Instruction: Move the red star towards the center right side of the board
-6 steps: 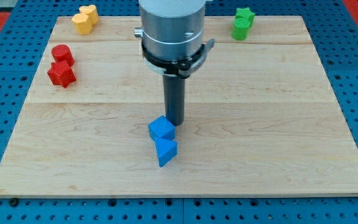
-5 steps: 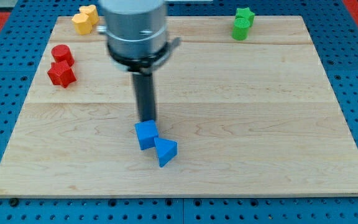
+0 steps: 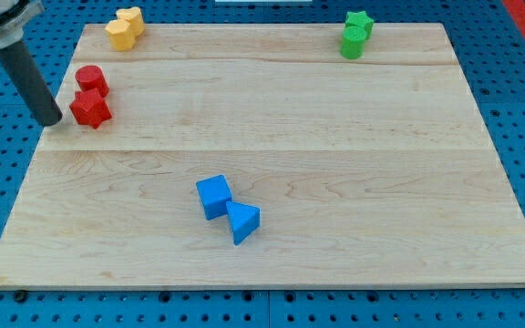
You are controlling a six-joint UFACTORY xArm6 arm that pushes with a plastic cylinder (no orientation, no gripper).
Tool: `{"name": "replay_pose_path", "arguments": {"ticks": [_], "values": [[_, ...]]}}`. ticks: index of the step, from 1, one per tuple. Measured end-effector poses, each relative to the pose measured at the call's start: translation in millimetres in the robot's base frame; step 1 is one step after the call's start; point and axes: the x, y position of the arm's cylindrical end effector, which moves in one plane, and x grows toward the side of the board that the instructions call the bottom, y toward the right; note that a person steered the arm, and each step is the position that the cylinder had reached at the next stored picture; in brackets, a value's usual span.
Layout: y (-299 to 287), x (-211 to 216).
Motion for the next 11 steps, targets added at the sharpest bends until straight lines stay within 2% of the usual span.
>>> {"name": "replay_pose_path", "arguments": {"ticks": [1,3,6,8,10,11], "values": [[34,-14],[150,-24],[266,26],[275,70],[286,41],[316,30]]}}
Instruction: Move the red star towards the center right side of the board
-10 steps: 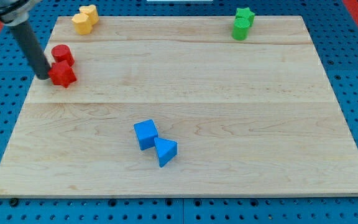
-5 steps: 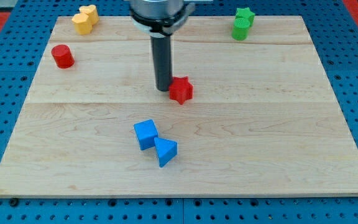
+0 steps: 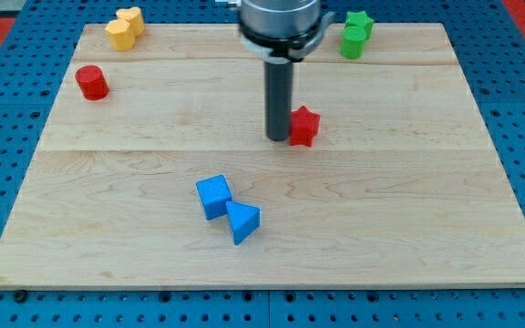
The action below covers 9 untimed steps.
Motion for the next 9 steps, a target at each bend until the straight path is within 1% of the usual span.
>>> {"name": "replay_pose_path", "arguments": {"ticks": [1,3,4,5,6,8,9], "values": [[42,-8],[104,-8],[101,18],[29,57],[-53,47],[-187,8],[-246,-27]]}}
